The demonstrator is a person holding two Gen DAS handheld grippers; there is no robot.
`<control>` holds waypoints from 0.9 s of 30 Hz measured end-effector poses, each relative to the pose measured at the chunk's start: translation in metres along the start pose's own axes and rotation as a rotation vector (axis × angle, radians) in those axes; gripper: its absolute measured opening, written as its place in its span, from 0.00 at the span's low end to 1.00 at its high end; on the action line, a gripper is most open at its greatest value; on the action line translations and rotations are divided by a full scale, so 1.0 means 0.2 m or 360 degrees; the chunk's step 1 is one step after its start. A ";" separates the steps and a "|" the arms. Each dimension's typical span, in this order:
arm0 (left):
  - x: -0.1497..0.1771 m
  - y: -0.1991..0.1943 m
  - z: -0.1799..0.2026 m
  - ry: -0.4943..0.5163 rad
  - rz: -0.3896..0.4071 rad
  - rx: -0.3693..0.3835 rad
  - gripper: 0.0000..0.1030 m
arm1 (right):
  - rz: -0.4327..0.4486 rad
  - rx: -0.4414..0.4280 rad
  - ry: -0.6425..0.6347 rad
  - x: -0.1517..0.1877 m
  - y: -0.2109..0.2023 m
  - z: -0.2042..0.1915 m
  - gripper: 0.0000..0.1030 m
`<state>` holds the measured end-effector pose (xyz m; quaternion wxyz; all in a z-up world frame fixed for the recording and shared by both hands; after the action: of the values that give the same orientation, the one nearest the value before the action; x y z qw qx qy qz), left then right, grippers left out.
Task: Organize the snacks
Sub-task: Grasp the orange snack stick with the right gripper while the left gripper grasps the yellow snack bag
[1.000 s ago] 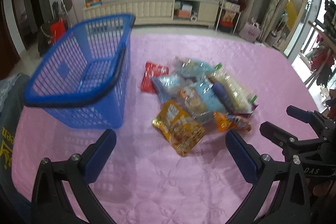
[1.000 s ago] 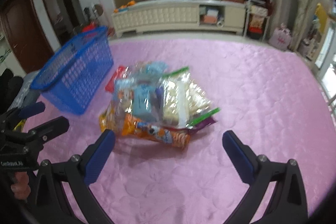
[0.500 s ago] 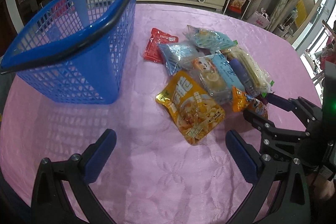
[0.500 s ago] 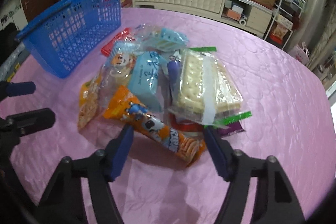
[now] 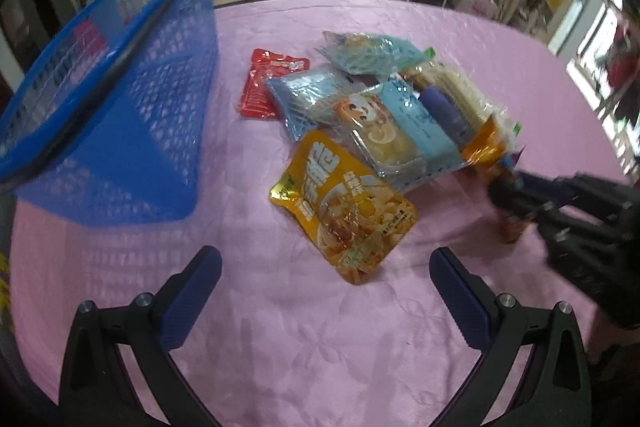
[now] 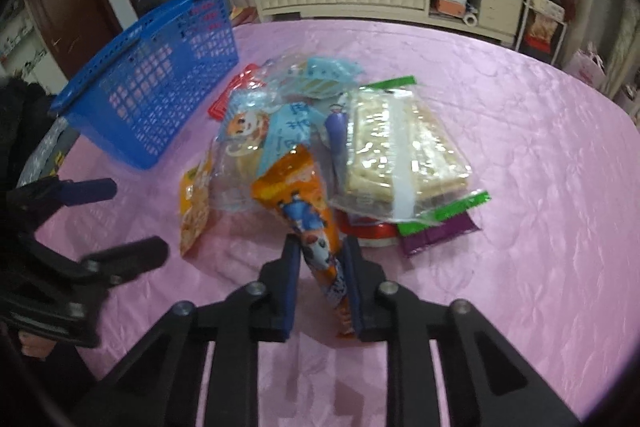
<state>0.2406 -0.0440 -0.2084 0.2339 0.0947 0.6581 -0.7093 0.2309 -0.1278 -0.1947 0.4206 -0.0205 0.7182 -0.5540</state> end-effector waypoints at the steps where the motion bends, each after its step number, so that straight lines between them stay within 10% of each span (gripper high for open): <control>1: 0.00 0.02 0.02 0.0044 -0.0005 -0.0018 0.99 | 0.0002 -0.0006 0.0019 0.00 -0.01 0.01 0.24; 5: -0.01 0.07 0.06 0.0084 -0.0028 -0.0029 0.81 | -0.0001 -0.0012 0.0044 0.01 0.01 0.03 0.23; 18: -0.05 0.16 0.11 0.0198 0.0015 -0.0089 0.74 | -0.0002 -0.0056 0.0109 0.03 0.06 0.04 0.23; 27: -0.08 0.16 0.03 0.0115 0.0024 0.0074 0.17 | 0.0012 -0.0083 0.0134 0.03 0.05 0.04 0.23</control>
<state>0.2707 -0.0473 -0.2293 0.2130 0.1308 0.6488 -0.7188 0.2356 -0.1331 -0.2067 0.3914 -0.0053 0.7495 -0.5339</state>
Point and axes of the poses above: each gripper's, at about its wrist camera, not at the fingertips, and y roughly the way its jaws point, z to its right, x to its underside, the point moved 5 cm from there along y, roughly the way its jaws point, and after that the axes turned 12 degrees about -y, right-handed, at the moved point
